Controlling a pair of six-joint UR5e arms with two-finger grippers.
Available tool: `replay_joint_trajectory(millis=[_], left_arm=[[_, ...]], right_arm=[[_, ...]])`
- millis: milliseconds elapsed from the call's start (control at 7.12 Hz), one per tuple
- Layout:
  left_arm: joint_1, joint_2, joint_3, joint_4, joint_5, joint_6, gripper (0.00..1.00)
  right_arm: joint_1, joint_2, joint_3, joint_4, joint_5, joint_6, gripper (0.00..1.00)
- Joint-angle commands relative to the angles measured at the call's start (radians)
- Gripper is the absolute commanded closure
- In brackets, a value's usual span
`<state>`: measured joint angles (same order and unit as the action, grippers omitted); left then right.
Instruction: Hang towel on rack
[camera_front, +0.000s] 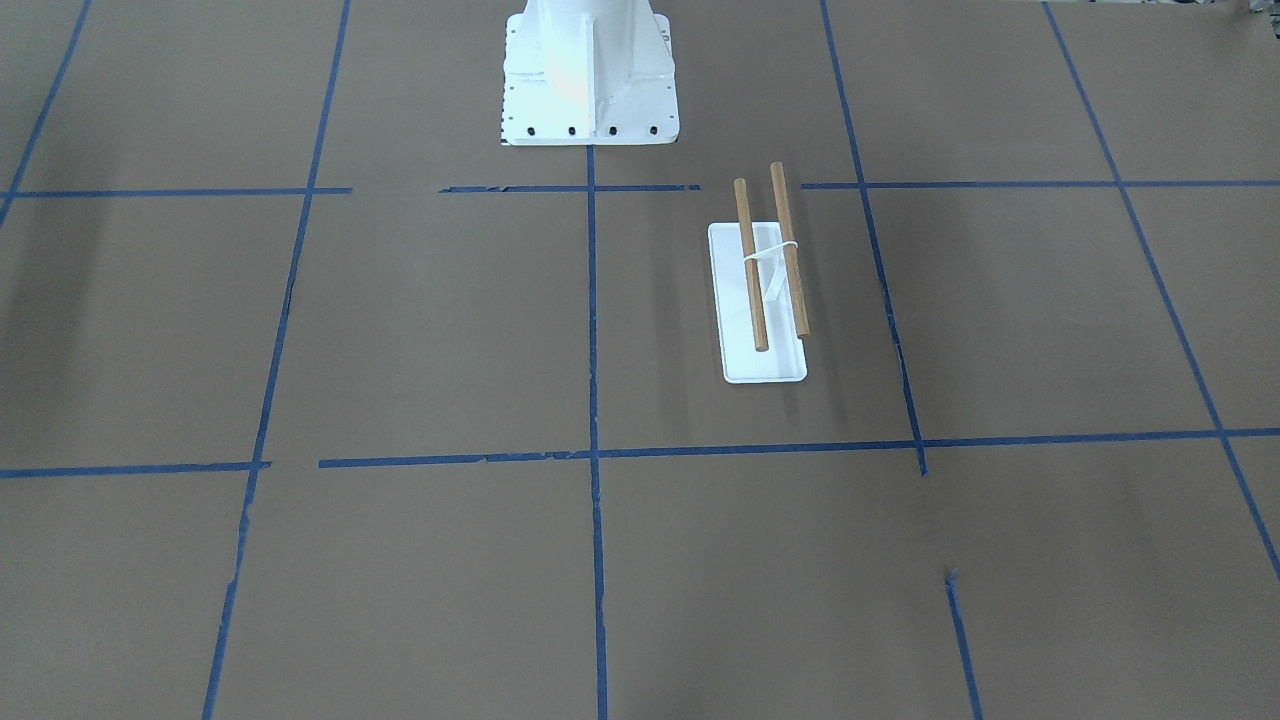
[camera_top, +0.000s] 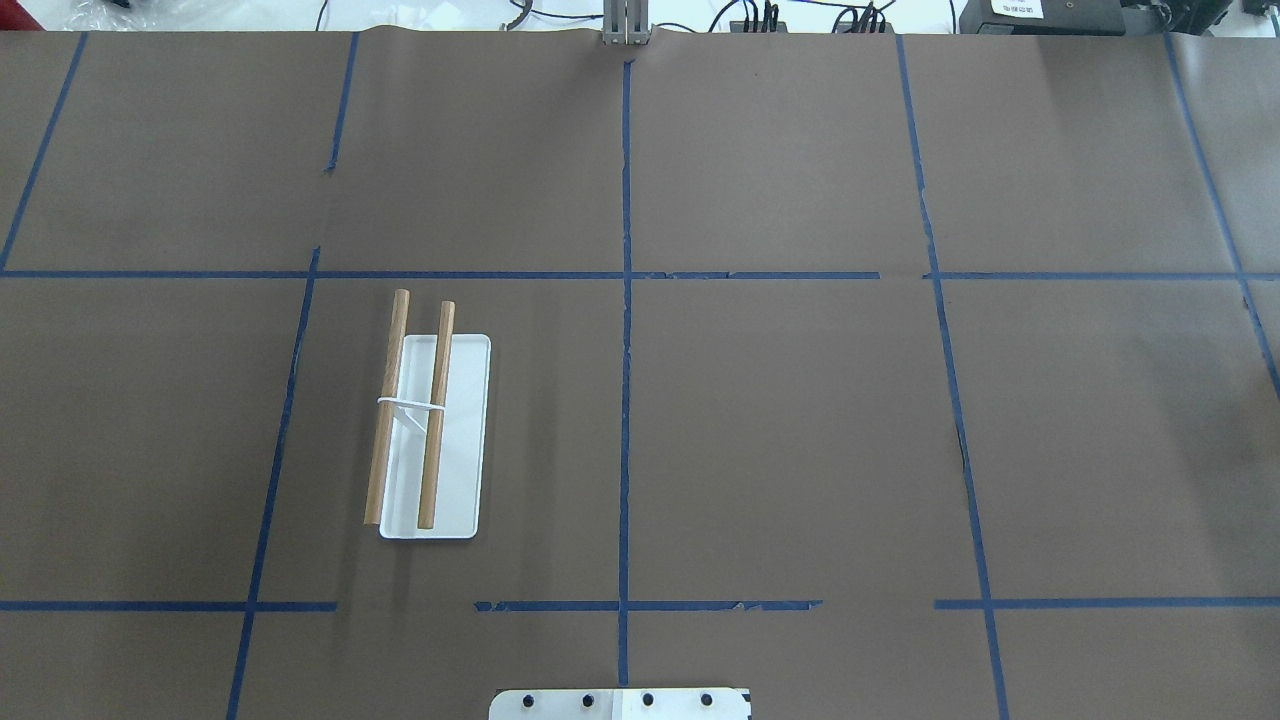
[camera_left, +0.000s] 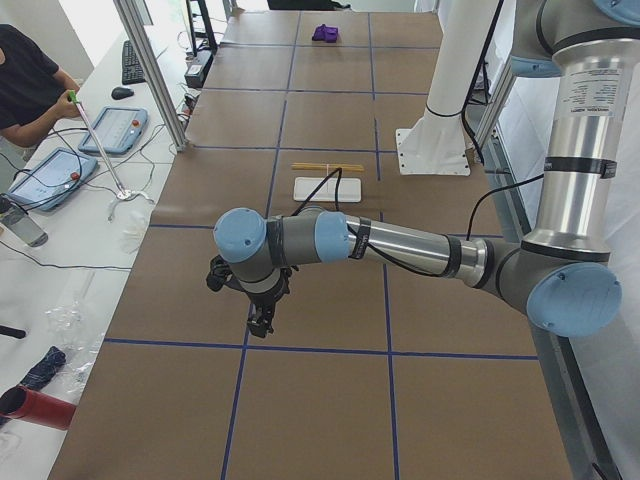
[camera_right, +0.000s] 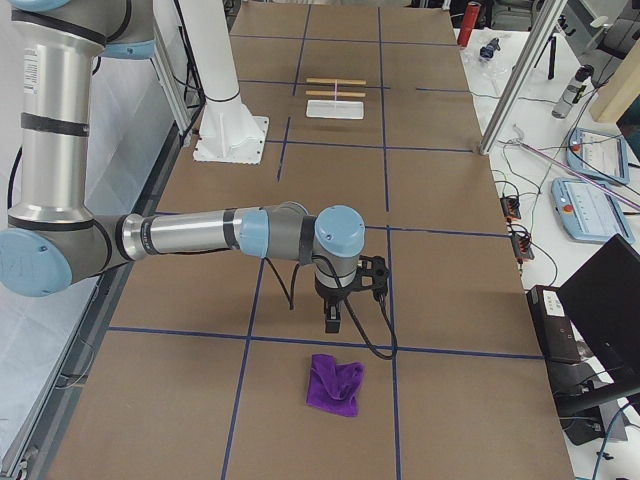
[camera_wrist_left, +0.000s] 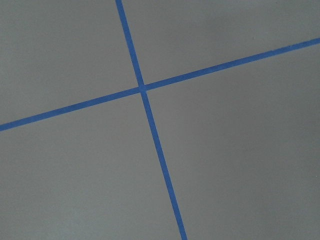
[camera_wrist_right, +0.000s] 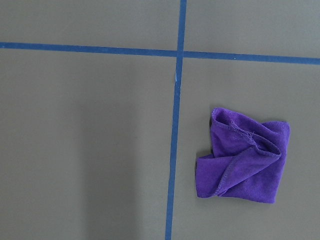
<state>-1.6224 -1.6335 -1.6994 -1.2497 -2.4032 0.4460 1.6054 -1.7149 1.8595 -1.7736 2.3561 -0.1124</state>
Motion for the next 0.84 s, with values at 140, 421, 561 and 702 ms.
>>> replay_joint_trajectory(millis=[140, 421, 561, 702], left_arm=[[0.004, -0.003, 0.015, -0.071, -0.017, -0.050, 0.00], [0.004, 0.015, 0.012, -0.125, -0.127, -0.058, 0.00], [0.006, 0.014, 0.009, -0.134, -0.198, -0.061, 0.00], [0.006, 0.015, 0.006, -0.137, -0.211, -0.059, 0.00]], right_arm=[[0.001, -0.011, -0.006, 0.002, -0.001, 0.007, 0.00], [-0.001, -0.040, -0.022, 0.063, 0.015, 0.008, 0.00], [-0.019, -0.045, -0.048, 0.107, 0.014, 0.004, 0.00], [-0.039, -0.046, -0.096, 0.170, 0.006, 0.003, 0.00]])
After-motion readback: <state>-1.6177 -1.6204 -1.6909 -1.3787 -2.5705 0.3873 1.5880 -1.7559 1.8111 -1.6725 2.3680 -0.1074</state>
